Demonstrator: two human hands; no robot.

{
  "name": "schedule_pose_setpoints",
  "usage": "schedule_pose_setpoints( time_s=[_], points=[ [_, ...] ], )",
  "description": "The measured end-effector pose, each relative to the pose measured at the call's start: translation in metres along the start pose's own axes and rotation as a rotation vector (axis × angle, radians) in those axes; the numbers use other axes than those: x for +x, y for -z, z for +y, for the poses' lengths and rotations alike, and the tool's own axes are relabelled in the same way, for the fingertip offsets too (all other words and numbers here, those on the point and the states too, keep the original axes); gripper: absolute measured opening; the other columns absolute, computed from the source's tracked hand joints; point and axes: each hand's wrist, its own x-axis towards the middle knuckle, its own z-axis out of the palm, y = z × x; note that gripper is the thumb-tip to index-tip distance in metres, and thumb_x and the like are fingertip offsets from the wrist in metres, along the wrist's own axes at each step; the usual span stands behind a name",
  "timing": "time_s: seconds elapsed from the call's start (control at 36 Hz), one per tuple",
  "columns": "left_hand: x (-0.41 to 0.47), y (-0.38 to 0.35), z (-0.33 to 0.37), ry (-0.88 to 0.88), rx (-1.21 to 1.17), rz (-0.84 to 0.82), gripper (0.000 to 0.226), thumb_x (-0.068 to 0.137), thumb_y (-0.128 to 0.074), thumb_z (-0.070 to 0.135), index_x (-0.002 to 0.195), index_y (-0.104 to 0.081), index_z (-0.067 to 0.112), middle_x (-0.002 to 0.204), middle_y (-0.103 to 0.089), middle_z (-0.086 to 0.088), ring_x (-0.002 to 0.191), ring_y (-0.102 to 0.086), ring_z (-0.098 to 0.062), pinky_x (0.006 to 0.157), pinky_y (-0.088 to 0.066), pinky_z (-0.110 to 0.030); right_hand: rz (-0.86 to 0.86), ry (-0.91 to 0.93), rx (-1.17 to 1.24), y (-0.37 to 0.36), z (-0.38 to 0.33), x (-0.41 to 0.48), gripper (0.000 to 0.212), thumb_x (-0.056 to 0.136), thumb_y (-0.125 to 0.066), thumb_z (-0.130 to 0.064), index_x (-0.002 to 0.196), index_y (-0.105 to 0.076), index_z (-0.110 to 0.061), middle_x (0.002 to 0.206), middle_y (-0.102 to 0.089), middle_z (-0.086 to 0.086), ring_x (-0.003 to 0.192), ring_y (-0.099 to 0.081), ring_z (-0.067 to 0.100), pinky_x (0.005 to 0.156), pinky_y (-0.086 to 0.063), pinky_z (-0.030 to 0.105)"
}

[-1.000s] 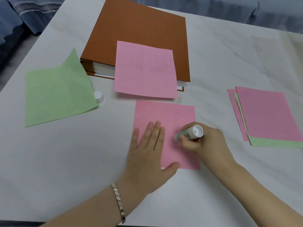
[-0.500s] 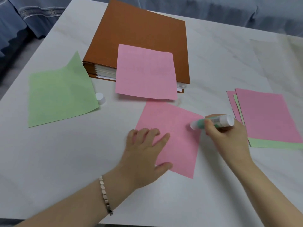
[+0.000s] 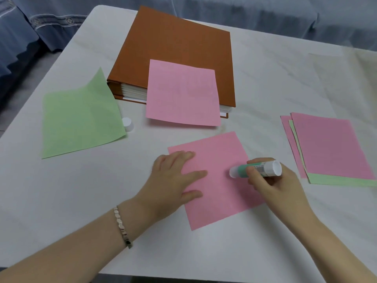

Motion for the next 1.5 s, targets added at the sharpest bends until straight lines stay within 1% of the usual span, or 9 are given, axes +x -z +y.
schedule_pose_setpoints(
  time_s=[0.11,0.17,0.31,0.5,0.67,0.83,1.14,1.31,1.5],
  points=[
    [0.005,0.005,-0.007,-0.037,0.034,-0.017,0.056,0.082,-0.039,0.056,0.120,-0.063,0.024,0.127,-0.060,-0.004,0.120,-0.050,-0.023,0.095,-0.023,-0.035,-0.005,-0.035,0.016,-0.007,0.002,-0.003,0.007,0.075,-0.069,-0.025,0.080,-0.065,-0.027,0.077,-0.066,0.012,0.075,-0.060,0.030,0.065,-0.047,0.036],
    [0.006,0.005,-0.011,-0.057,0.028,-0.042,0.061,0.085,-0.035,0.058,0.125,-0.060,0.018,0.133,-0.056,-0.002,0.124,-0.050,-0.021,0.101,-0.020,-0.035,-0.012,-0.025,0.007,-0.012,0.003,-0.003,0.010,0.073,-0.070,-0.024,0.081,-0.065,-0.022,0.075,-0.063,0.016,0.066,-0.056,0.025,0.059,-0.043,0.026],
    [0.007,0.002,-0.020,-0.095,0.053,-0.093,0.079,0.088,-0.014,0.071,0.138,-0.046,0.020,0.147,-0.030,0.001,0.136,-0.027,-0.017,0.108,-0.012,-0.038,-0.042,0.016,-0.079,-0.029,-0.002,-0.005,0.023,0.072,-0.070,-0.030,0.079,-0.061,-0.009,0.067,-0.063,0.008,0.052,-0.045,0.006,0.053,-0.039,0.018],
    [0.010,0.003,-0.022,-0.100,0.043,-0.079,0.079,0.085,-0.015,0.076,0.135,-0.049,0.025,0.146,-0.040,-0.004,0.136,-0.034,-0.020,0.106,-0.017,-0.044,-0.079,0.139,-0.150,-0.050,-0.006,-0.002,0.015,0.075,-0.069,-0.019,0.076,-0.055,-0.017,0.064,-0.061,0.003,0.057,-0.050,0.011,0.054,-0.040,0.021],
    [0.008,0.000,-0.022,-0.106,0.018,0.006,0.073,0.078,-0.037,0.071,0.132,-0.053,0.024,0.144,-0.043,-0.004,0.134,-0.037,-0.020,0.107,-0.020,-0.045,-0.092,0.163,-0.212,-0.052,-0.004,-0.002,0.008,0.073,-0.068,-0.019,0.074,-0.060,-0.019,0.064,-0.060,-0.005,0.060,-0.053,0.012,0.055,-0.042,0.024],
    [0.008,0.001,-0.022,-0.089,0.027,-0.034,0.075,0.084,-0.020,0.075,0.133,-0.049,0.026,0.144,-0.043,-0.003,0.134,-0.037,-0.019,0.107,-0.019,-0.044,-0.049,0.053,-0.184,-0.030,0.008,0.005,0.008,0.071,-0.071,-0.017,0.073,-0.064,-0.022,0.071,-0.063,-0.005,0.064,-0.055,0.015,0.062,-0.044,0.029],
    [0.007,0.002,-0.019,-0.053,-0.001,0.008,0.076,0.079,-0.032,0.076,0.134,-0.050,0.026,0.144,-0.044,-0.008,0.135,-0.034,-0.021,0.109,-0.017,-0.041,0.065,0.104,-0.152,-0.019,-0.004,0.007,0.014,0.068,-0.073,-0.014,0.066,-0.060,-0.021,0.065,-0.060,-0.008,0.054,-0.049,0.005,0.050,-0.037,0.012],
    [0.007,0.002,-0.018,-0.030,0.047,-0.012,0.091,0.075,-0.035,0.076,0.136,-0.047,0.009,0.144,-0.043,-0.006,0.135,-0.036,-0.018,0.109,-0.018,-0.041,-0.119,0.164,-0.220,-0.055,-0.013,0.010,0.008,0.069,-0.070,-0.016,0.076,-0.065,-0.015,0.070,-0.065,-0.003,0.064,-0.057,0.015,0.064,-0.047,0.033],
    [0.008,0.001,-0.019,-0.041,0.046,0.007,0.090,0.073,-0.038,0.075,0.135,-0.049,0.009,0.143,-0.045,-0.006,0.133,-0.038,-0.019,0.108,-0.019,-0.042,-0.087,0.117,-0.165,-0.051,-0.002,0.012,0.013,0.069,-0.073,-0.012,0.073,-0.063,-0.019,0.073,-0.063,-0.008,0.064,-0.055,0.012,0.062,-0.044,0.028]
  ],
)
